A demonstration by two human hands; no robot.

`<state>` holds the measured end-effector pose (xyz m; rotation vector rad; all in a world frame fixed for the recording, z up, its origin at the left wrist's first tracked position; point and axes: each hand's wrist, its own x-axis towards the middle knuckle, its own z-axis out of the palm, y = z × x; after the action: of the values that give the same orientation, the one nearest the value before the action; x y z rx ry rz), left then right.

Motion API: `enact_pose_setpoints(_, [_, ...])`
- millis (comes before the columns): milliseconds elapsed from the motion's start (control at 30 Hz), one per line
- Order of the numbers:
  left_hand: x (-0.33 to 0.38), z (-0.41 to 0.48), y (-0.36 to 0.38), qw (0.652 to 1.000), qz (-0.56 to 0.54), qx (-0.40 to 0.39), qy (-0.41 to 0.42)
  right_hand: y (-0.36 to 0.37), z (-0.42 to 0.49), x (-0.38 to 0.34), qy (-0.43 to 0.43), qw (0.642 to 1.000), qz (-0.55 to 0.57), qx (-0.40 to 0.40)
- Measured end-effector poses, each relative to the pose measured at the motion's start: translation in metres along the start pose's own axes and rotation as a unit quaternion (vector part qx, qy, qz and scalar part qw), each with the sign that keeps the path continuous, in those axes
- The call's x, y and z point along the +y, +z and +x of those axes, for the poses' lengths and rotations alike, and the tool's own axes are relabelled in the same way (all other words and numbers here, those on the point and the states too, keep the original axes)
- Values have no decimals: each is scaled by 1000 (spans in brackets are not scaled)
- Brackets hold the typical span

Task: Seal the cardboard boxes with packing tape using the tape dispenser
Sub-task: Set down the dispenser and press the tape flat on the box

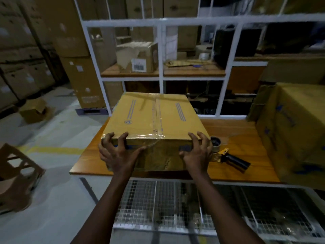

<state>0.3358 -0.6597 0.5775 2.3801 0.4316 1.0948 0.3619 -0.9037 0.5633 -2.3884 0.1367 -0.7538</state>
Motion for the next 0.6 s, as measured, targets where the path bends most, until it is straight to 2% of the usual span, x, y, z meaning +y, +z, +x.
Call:
enact_pose_setpoints(300, [165,6,-30,991,-97,54,75,-163,72,33,-17,995,-2,94])
enact_pose_setpoints(600, [368,-33,-28,973,-175,61,139,-352,124,122,11,975,-58,212])
